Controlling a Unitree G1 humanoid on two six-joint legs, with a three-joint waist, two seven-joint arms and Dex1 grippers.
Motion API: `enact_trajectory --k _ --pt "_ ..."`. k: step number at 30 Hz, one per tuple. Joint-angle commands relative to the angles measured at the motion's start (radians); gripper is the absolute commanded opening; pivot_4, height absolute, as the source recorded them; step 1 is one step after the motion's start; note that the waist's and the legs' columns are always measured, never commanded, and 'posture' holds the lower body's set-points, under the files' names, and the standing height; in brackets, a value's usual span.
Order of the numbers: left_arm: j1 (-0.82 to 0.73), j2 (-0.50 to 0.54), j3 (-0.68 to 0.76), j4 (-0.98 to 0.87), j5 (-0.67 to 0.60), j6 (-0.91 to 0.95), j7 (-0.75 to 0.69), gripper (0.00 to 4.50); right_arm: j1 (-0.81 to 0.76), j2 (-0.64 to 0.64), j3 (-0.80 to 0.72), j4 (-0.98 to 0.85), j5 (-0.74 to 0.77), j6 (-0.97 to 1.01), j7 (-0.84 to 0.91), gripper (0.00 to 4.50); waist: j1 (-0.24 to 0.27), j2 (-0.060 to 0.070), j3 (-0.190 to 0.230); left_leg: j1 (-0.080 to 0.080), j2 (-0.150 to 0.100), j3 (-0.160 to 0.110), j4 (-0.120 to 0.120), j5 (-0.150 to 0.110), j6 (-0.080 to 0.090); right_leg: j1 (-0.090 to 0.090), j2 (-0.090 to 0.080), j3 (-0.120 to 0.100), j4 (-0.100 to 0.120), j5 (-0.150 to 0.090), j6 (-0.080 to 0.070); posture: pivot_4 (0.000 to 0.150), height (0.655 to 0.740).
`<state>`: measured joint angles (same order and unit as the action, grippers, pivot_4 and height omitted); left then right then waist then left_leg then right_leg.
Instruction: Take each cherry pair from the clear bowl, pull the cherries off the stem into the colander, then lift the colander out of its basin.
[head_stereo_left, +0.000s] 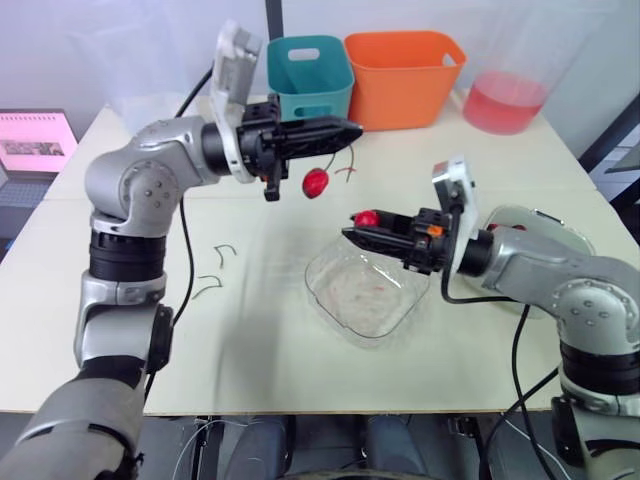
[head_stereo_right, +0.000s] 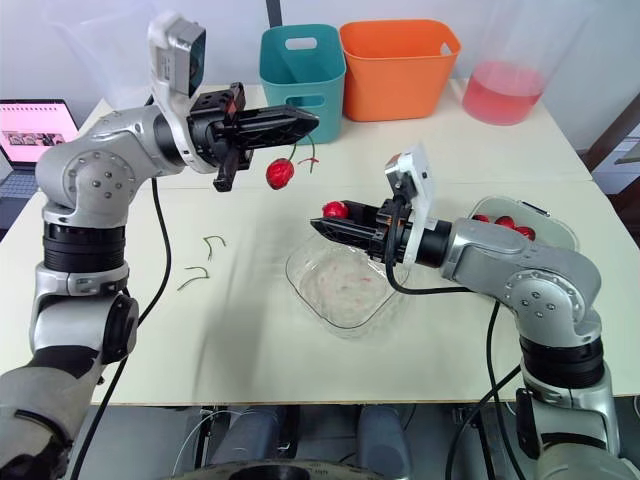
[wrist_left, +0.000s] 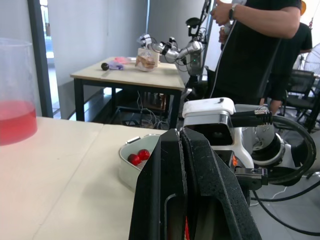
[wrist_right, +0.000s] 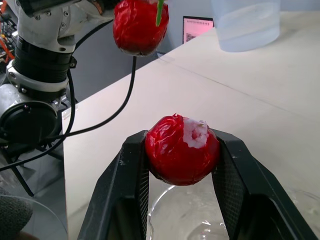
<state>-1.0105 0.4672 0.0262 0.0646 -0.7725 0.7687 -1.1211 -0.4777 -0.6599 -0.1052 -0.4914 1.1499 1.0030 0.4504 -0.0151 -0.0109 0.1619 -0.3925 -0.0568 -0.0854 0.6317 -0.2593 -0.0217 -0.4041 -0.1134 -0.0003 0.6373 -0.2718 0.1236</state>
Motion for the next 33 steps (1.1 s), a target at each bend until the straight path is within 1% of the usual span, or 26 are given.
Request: enact_trajectory --k 1,5,9,13,18,21,24,25,29,31,33 --pt "-0.012 0.004 0.031 -0.022 -0.004 -0.025 0.005 0.0 0.041 -0.06 -0.102 -0.027 -0.024 -0.036 0.014 1.78 0.003 0.0 0.0 0.0 0.0 0.0 0.0 0.0 0.0 0.0 0.0 0.0 0.0 0.0 0.0 0.15 0.74" --pt "0.009 -0.002 0.022 -0.029 0.004 -0.042 0.01 0.0 0.106 -0.182 -0.235 0.014 -0.074 -0.059 0.056 1.78 0.005 0.0 0.0 0.0 -0.001 0.0 0.001 0.0 0.0 0.001 -0.001 0.0 -0.001 0.0 0.0 0.15 0.74" --pt "0.034 -0.022 0.003 -0.032 0.02 -0.069 0.013 0.0 0.227 -0.324 -0.333 0.078 -0.213 -0.103 0.127 1.78 0.005 0.0 0.0 0.0 -0.001 0.001 0.001 -0.001 0.002 0.002 0.0 -0.001 -0.002 0.0 0.0 0.15 0.74" --pt "0.059 -0.045 -0.019 -0.042 0.042 -0.094 0.013 0.0 0.335 -0.405 -0.363 0.154 -0.355 -0.173 0.193 1.78 0.002 0.0 0.0 0.001 -0.001 0.001 0.001 -0.002 0.003 0.004 0.0 -0.001 -0.003 0.0 0.0 0.15 0.74" --pt "0.078 -0.064 -0.027 -0.048 0.056 -0.104 0.025 0.0 0.383 -0.44 -0.334 0.257 -0.508 -0.256 0.232 1.78 0.002 0.0 0.0 0.001 -0.001 0.002 0.001 -0.002 0.003 0.004 0.001 -0.001 -0.003 0.0 0.0 0.15 0.74" --pt "0.081 -0.065 -0.024 -0.052 0.055 -0.105 0.03 0.0 0.385 -0.445 -0.324 0.303 -0.559 -0.286 0.253 2.7 0.003 0.0 0.0 0.001 -0.001 0.001 0.001 -0.002 0.003 0.004 0.001 -0.001 -0.003 0.0 0.0 0.15 0.74" --pt "0.084 -0.062 -0.019 -0.055 0.055 -0.105 0.033 0.0 0.363 -0.451 -0.332 0.326 -0.572 -0.284 0.277 4.15 0.003 0.0 0.0 0.001 0.0 0.001 0.001 -0.001 0.002 0.004 0.0 -0.001 -0.003 0.0 0.0 0.15 0.74" --pt "0.087 -0.06 -0.017 -0.056 0.054 -0.105 0.034 0.0 0.354 -0.453 -0.338 0.329 -0.57 -0.28 0.286 4.46 0.003 0.0 0.0 0.001 0.0 0.001 0.001 -0.001 0.002 0.004 0.0 -0.001 -0.003 0.0 0.0 0.15 0.74" --pt "0.084 -0.057 -0.011 -0.051 0.056 -0.11 0.035 0.0 0.279 -0.447 -0.363 0.34 -0.536 -0.254 0.304 4.46 0.002 0.0 0.0 0.002 0.0 0.001 0.001 0.0 0.0 0.005 0.0 -0.001 -0.003 0.0 0.0 0.15 0.74" --pt "0.078 -0.057 -0.004 -0.049 0.051 -0.108 0.037 0.0 0.215 -0.427 -0.376 0.319 -0.469 -0.202 0.305 4.46 0.001 0.0 0.0 0.002 0.0 0.001 0.001 0.0 0.0 0.005 0.0 -0.001 -0.003 0.0 0.0 0.15 0.74" --pt "0.062 -0.057 0.014 -0.05 0.024 -0.087 0.04 0.0 0.11 -0.371 -0.374 0.255 -0.303 -0.094 0.288 4.46 -0.001 0.0 0.0 0.002 0.0 0.001 0.001 0.0 0.0 0.005 0.0 -0.001 -0.003 0.0 0.0 0.15 0.74"
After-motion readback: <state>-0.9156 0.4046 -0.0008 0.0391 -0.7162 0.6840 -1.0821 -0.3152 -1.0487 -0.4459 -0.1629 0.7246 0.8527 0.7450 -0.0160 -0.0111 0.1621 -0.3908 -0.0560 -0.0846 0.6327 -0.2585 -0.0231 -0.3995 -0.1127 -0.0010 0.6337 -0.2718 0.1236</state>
